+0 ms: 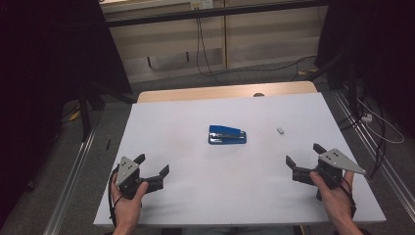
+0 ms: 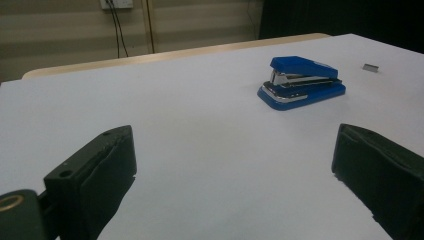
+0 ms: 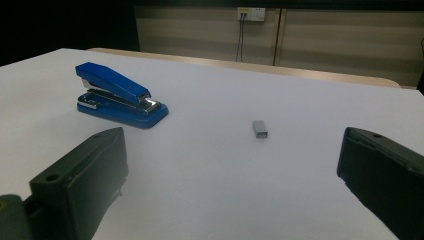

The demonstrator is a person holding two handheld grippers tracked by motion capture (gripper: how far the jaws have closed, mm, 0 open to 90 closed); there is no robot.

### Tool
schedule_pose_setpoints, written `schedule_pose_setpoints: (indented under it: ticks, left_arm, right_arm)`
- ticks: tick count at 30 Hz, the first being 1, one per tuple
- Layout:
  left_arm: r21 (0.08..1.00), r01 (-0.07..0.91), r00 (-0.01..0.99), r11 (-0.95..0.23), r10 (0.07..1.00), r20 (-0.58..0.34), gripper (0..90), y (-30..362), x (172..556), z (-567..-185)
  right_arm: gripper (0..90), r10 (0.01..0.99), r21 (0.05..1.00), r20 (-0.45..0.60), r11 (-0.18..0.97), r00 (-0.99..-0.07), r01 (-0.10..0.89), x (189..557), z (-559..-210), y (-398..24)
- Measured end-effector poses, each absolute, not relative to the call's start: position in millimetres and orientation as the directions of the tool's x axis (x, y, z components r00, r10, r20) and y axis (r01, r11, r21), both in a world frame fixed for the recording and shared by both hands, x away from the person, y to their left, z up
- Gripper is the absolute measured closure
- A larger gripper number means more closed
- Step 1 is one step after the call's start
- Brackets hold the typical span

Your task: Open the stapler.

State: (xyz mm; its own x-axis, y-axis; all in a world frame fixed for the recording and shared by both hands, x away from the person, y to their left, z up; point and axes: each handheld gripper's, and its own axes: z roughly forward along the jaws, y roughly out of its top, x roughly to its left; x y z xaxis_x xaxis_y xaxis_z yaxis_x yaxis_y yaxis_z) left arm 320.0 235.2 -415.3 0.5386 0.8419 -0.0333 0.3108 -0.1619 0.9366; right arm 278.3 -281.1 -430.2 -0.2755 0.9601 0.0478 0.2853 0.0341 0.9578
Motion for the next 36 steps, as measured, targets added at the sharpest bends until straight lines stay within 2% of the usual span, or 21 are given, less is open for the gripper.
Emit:
schedule_pose_setpoints:
  ticks: [14,23,31,36]
  left_arm:
    - [0.931,0.329,0.555,-0.157,0.830,-0.056,4.4,234,324,-415]
    - [0.919,0.337,0.560,-0.203,0.829,-0.022,4.4,231,325,-417]
    - [0.912,0.362,0.563,-0.196,0.825,-0.046,5.6,227,331,-420]
    - [0.903,0.362,0.587,-0.232,0.809,-0.028,5.7,223,333,-421]
  right_arm:
    - [0.0,0.952,0.951,0.050,0.047,-0.302,0.305,283,-434,-279]
    - [0.0,0.942,0.944,0.058,0.056,-0.332,0.324,285,-436,-275]
    - [0.0,0.929,0.941,0.064,0.065,-0.364,0.332,286,-437,-270]
    - [0.1,0.926,0.941,0.048,0.084,-0.375,0.328,288,-438,-267]
